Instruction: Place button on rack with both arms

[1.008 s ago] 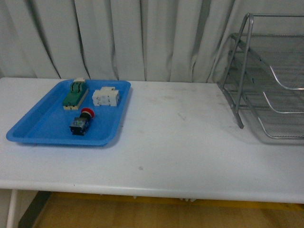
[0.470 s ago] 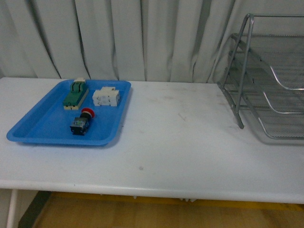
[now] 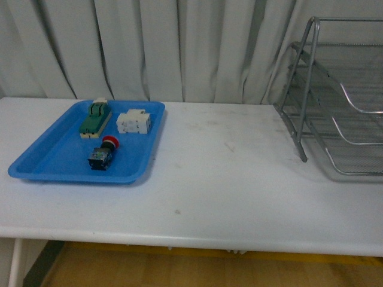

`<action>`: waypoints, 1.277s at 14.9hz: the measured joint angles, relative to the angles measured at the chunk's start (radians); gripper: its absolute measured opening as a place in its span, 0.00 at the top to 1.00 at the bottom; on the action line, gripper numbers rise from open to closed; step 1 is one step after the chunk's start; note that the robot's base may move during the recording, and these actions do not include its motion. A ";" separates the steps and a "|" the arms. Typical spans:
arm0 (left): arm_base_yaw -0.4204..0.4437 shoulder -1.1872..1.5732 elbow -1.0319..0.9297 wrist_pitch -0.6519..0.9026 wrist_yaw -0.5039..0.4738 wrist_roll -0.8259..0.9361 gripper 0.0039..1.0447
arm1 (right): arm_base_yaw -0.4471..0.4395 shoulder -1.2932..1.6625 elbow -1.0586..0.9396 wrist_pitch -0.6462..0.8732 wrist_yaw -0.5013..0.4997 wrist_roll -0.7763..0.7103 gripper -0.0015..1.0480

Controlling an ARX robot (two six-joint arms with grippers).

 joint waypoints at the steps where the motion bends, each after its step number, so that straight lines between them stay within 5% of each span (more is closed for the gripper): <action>1: 0.000 0.000 0.000 0.000 0.000 0.000 0.06 | -0.004 0.000 -0.013 0.006 -0.007 0.002 0.97; 9: 0.000 0.000 0.000 0.000 0.000 0.000 0.06 | -0.031 -0.012 -0.106 0.034 -0.062 0.001 0.97; 19: 0.000 0.000 0.000 0.000 0.000 0.000 0.06 | -0.136 -0.087 -0.345 0.056 -0.267 -0.058 0.97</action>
